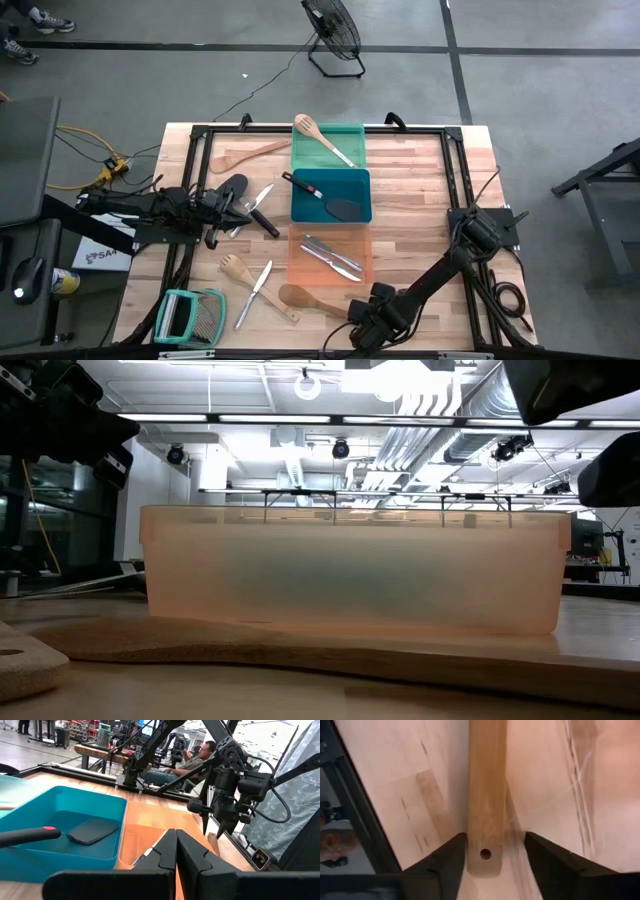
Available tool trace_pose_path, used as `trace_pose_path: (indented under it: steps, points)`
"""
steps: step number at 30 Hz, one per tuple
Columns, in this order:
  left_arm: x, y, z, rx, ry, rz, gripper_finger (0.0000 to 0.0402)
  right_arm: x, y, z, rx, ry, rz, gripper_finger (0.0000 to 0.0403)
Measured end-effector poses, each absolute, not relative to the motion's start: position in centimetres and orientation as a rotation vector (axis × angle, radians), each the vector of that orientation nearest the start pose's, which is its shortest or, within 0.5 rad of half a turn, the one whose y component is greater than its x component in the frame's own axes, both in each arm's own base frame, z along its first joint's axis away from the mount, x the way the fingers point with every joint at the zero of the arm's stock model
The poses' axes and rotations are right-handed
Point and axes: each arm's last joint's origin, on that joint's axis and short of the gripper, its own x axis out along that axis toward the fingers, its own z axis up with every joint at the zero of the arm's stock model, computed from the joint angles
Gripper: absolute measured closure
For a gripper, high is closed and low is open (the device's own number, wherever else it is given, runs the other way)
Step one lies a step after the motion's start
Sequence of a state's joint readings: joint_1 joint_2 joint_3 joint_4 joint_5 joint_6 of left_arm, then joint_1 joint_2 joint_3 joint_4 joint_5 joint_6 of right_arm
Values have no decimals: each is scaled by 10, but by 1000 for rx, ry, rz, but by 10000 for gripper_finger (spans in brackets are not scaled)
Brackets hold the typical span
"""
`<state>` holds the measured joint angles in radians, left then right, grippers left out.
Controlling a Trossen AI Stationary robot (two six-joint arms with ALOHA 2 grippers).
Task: Pick & Place Kitchen Items
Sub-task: Put the wooden serving spoon into the green bin
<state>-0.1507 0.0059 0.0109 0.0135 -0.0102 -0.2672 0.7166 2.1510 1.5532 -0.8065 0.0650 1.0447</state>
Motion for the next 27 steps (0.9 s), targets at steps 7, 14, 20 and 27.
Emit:
trace_pose_path:
  steps: [7, 14, 20, 27]
  points:
    - [96, -14, 168, -268, 1, -142, 402, 315, 277, 118, 268, 1474, -153, 290]
    - [96, -14, 168, -268, 1, -142, 402, 313, 279, 116, 255, 1453, -189, 297]
    - [96, -14, 168, -268, 1, -142, 402, 313, 279, 116, 264, 1460, -188, 317]
    - [96, -14, 168, -268, 1, -142, 402, 313, 279, 116, 278, 1475, -180, 317]
